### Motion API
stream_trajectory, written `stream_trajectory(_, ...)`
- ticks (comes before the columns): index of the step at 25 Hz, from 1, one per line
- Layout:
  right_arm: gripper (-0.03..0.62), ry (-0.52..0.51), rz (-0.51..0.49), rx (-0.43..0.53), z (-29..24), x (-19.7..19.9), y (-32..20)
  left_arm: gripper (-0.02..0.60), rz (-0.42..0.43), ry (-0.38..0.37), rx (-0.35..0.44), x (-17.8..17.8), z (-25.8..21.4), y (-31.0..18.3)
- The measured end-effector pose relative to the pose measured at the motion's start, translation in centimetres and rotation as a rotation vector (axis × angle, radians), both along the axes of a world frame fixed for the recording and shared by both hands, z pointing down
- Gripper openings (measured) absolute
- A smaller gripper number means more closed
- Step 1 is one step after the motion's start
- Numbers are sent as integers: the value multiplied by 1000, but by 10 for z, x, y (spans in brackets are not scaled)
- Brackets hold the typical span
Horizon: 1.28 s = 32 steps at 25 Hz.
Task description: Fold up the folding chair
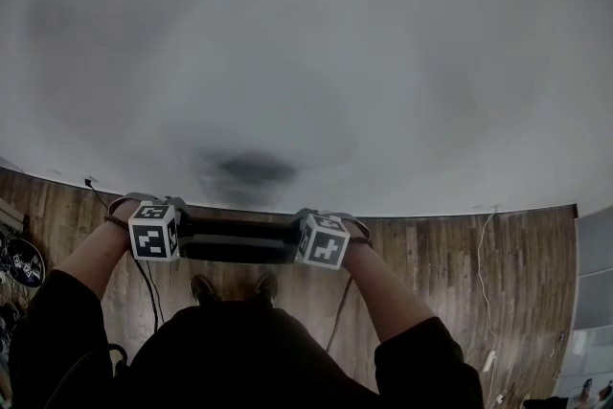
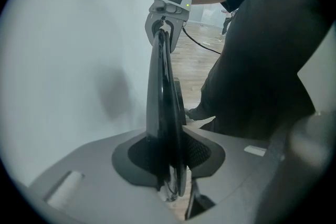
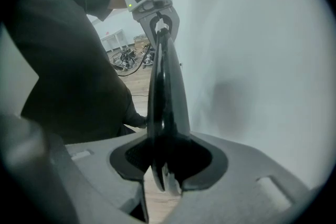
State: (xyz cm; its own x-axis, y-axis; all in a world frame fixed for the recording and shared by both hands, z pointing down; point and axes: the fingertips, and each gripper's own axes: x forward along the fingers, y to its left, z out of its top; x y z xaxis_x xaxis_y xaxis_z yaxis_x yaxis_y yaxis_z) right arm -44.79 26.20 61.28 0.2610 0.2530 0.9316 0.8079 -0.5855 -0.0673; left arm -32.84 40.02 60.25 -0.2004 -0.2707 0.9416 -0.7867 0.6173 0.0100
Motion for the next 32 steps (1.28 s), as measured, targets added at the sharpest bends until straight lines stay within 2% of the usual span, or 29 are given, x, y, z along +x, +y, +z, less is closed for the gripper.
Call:
stream_trajectory(11, 153, -81, 42, -81, -5, -31, 14, 150, -40, -42, -55, -19, -7, 31)
stream_trajectory(15, 164, -119, 73, -120, -6, -44, 21, 160, -79, -82, -64, -27, -13, 43)
stream_trajectory(32, 201, -238, 322, -197, -5, -88, 49, 169, -264, -256, -181, -58, -23, 81)
